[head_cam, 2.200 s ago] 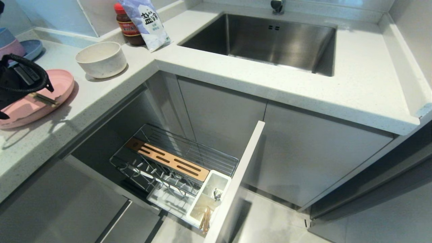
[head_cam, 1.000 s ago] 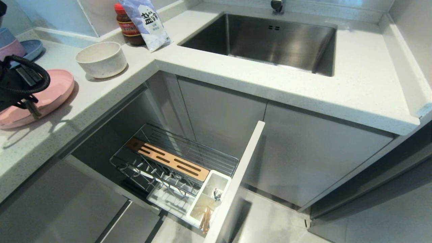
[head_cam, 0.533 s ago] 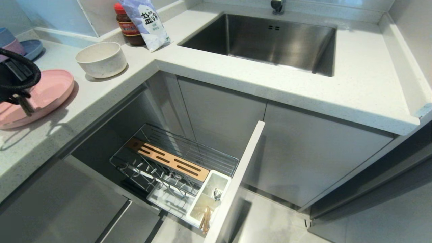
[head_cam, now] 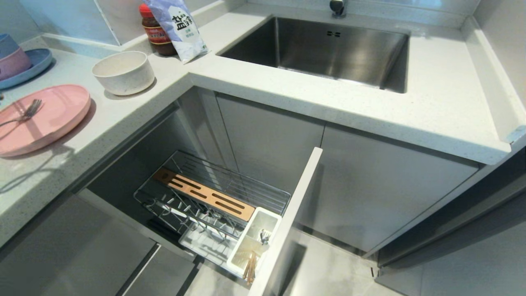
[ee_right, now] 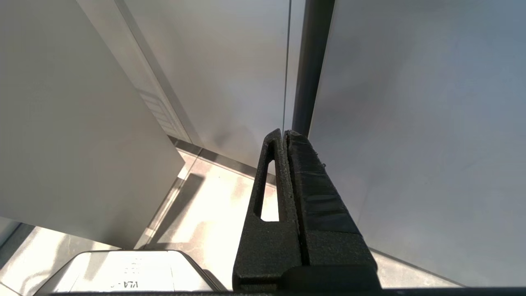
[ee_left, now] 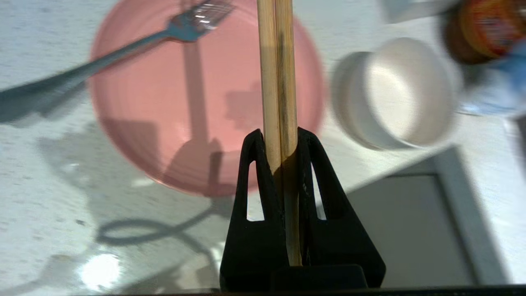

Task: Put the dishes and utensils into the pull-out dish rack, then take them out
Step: Pick up the chopsticks and place it in the cupboard

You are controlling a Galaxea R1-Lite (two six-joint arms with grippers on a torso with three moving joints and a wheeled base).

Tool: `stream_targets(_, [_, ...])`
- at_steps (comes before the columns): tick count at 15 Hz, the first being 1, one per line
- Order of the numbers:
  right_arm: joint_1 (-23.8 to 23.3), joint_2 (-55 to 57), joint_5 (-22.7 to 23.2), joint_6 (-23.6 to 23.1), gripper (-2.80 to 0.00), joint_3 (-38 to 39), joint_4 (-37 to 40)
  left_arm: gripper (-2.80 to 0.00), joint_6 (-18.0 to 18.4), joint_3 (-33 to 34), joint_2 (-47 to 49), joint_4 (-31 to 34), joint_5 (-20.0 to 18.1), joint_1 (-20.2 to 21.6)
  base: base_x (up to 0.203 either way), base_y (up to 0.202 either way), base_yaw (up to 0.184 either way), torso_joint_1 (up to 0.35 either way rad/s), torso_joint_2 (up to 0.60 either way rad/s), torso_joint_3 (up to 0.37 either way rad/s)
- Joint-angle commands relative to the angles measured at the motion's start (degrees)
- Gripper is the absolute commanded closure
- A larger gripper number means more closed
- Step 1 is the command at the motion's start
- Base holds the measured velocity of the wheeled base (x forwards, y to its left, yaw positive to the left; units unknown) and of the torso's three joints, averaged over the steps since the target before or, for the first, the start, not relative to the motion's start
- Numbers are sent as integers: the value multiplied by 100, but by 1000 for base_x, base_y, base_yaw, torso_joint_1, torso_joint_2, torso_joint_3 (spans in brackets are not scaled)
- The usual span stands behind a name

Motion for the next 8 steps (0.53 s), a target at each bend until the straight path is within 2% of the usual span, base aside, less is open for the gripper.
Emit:
stream_targets(1, [-2,-13,-2,2,0,9,-2,0,-267,13,-387,-56,5,-611,0,0,0,0,0,0])
stream_targets(3, [-2,-13,-2,2,0,9,-2,0,-561,16,-559,-86,-95,-1269,0,0,0,0,0,0])
stream_targets(5, [-2,-13,-2,2,0,9,-2,0,-841,29,-701,-33,-402,-2053,0,0,0,0,0,0])
stream_targets(6, [-2,-13,-2,2,0,9,-2,0,-950,33,-742,118,-661,-2403,0,0,0,0,0,0])
stream_targets(7, [4,-13,-2,2,0,9,-2,0,-1014,30,-760,432,-1089,-2700,0,0,0,0,0,0])
stream_targets(8, [3,-13,-2,2,0,9,-2,0,-1043,28,-748,781,-1782,-2852,0,0,0,0,0,0])
